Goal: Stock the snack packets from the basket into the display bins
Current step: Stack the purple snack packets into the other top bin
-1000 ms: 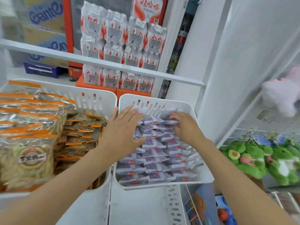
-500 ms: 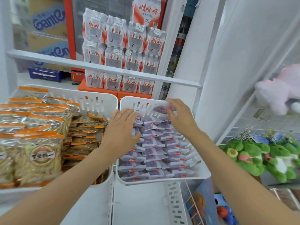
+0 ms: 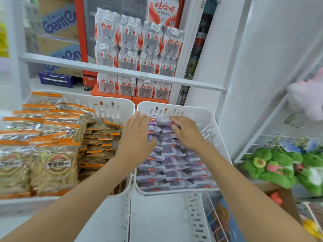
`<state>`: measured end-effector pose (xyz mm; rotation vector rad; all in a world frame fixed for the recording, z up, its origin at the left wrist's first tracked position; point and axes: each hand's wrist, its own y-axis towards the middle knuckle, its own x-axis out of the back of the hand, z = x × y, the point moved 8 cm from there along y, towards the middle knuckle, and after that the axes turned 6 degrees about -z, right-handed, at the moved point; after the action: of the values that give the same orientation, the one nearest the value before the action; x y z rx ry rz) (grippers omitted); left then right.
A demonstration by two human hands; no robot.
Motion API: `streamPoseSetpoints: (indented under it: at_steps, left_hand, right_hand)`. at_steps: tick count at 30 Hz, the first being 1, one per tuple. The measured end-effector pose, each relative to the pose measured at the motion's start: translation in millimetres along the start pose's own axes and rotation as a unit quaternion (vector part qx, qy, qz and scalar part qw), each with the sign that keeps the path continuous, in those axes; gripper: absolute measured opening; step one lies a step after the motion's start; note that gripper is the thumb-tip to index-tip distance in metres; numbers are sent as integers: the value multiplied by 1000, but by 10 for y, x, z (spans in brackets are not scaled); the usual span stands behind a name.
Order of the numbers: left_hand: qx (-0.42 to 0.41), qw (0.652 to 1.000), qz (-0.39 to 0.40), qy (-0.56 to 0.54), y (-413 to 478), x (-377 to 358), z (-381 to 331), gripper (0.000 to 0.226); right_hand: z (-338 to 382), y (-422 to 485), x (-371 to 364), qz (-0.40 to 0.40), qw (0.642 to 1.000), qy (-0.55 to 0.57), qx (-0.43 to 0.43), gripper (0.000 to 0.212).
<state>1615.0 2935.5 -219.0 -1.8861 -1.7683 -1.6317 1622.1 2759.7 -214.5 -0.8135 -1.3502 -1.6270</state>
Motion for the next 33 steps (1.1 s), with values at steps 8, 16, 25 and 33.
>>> streamPoseSetpoints:
  at_steps: [8, 16, 25, 33]
  left_hand:
    - [6, 998, -18, -53, -580, 532, -248, 40]
    - [83, 991, 55, -88, -2524, 984, -121, 30]
    - [196, 951, 223, -84, -4271, 871, 414, 35]
    - [200, 930, 279, -129, -4572, 704, 237, 32]
  right_hand:
    - [598, -1097, 602, -81, 985, 148, -26, 46]
    - [1307, -2950, 239, 47, 985, 160, -45, 30]
    - [1153, -4835, -750, 341, 927, 86, -132, 32]
    - [1161, -5797, -1001, 465, 882, -3, -75, 74]
